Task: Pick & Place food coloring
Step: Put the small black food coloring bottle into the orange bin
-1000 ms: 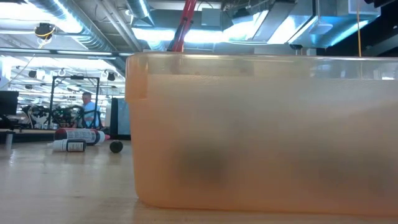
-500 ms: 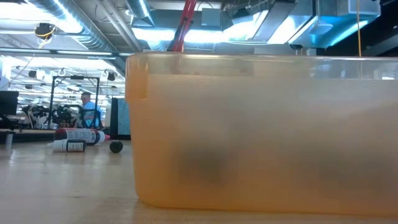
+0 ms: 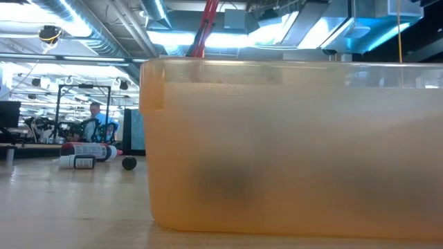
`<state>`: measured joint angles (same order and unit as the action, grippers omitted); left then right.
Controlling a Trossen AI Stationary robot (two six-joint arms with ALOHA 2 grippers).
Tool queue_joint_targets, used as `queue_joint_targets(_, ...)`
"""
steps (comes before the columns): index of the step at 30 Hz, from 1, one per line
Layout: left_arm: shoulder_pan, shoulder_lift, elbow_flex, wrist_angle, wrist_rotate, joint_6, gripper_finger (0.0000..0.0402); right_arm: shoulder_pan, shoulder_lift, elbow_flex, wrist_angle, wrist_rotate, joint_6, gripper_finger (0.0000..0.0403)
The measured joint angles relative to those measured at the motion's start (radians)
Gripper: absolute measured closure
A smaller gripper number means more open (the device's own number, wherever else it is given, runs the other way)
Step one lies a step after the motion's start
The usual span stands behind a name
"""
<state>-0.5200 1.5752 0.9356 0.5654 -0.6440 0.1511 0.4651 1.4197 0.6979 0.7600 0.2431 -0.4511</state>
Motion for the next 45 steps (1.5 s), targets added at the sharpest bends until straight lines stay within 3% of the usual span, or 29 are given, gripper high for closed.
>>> queue_joint_targets(10, 0.037, 0.0, 0.0, 0.038, 0.053, 0.002, 0.0253, -0.012, 0.0, 0.0, 0.007, -0.009, 0.023, 0.0331)
queue_joint_targets(20, 0.06, 0.001, 0.0, 0.065, 0.209, 0.005, 0.0276, -0.011, 0.0, 0.0, 0.007, -0.012, 0.023, 0.0328)
queue_joint_targets(34, 0.07, 0.001, 0.0, 0.067, 0.194, 0.038, 0.0318, -0.011, 0.0, 0.0, 0.001, -0.009, 0.02, 0.033)
queue_joint_targets(45, 0.07, 0.001, 0.0, 0.067, 0.194, 0.054, 0.0314, -0.011, 0.0, 0.0, -0.001, -0.008, 0.019, 0.0329)
